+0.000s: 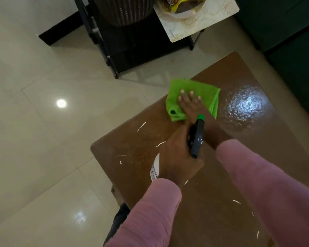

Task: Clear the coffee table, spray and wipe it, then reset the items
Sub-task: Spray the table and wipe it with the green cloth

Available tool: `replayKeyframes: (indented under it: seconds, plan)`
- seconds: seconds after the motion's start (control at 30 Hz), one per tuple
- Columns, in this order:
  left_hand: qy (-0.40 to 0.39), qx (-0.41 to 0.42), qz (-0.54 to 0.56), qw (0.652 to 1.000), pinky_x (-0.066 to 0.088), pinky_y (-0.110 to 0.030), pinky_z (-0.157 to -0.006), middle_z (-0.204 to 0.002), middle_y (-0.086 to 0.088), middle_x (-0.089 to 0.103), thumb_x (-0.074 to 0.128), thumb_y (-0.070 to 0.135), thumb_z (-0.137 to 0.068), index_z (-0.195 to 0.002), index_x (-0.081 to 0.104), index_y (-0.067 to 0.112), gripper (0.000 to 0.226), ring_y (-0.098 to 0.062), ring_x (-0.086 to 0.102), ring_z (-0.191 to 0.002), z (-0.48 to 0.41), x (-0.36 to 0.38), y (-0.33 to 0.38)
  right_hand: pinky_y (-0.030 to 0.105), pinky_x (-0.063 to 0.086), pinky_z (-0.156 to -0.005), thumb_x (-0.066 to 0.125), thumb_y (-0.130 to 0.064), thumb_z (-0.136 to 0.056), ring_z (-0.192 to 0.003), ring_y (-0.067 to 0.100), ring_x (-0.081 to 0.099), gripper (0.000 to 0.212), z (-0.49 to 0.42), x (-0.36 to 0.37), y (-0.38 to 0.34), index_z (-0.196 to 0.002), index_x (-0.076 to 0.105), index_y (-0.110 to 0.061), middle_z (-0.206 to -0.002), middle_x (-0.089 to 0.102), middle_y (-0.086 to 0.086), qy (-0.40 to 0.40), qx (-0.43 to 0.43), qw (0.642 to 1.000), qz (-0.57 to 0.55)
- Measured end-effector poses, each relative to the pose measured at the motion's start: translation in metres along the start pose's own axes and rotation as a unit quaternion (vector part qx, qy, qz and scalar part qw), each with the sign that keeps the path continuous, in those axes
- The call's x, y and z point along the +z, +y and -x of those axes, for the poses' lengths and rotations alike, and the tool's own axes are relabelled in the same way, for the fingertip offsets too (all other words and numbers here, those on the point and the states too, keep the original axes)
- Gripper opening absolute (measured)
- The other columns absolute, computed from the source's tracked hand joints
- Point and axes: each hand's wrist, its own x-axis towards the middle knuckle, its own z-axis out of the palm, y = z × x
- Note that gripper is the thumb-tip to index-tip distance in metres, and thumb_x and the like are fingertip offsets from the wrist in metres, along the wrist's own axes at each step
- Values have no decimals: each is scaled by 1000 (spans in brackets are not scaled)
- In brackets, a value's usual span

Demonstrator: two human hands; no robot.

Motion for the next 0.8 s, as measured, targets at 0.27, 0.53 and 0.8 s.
replayKeyframes:
  seconds: [0.27, 0.53, 0.8]
  plan:
    - [38, -110, 32, 993, 42, -19, -51, -68, 13, 54, 64, 18, -86, -96, 56, 26, 15, -11, 52, -56, 39, -31, -34, 41, 4, -117, 43, -3, -81, -146, 35, 10, 69, 32, -16, 9, -148, 26, -7, -157, 15, 13, 38, 27, 998, -50]
    - [93, -216, 8, 972, 47, -29, -51, -57, 6, 54, 66, 35, -89, -70, 55, 24, 25, -17, 55, -51, 50, -56, -62, 36, -1, -119, 53, 1, -90, -147, 26, 2, 67, 28, -24, -7, -149, 24, -9, -159, 10, 8, 43, 85, 990, -106]
    - [51, -233, -7, 971, 55, -36, -60, -61, 3, 56, 67, 40, -87, -72, 54, 24, 25, -24, 59, -59, 56, -77, -68, 35, -2, -118, 47, -9, -97, -148, 24, 1, 57, 19, -22, -40, -150, 24, -11, -160, 10, 5, 81, 185, 961, -187]
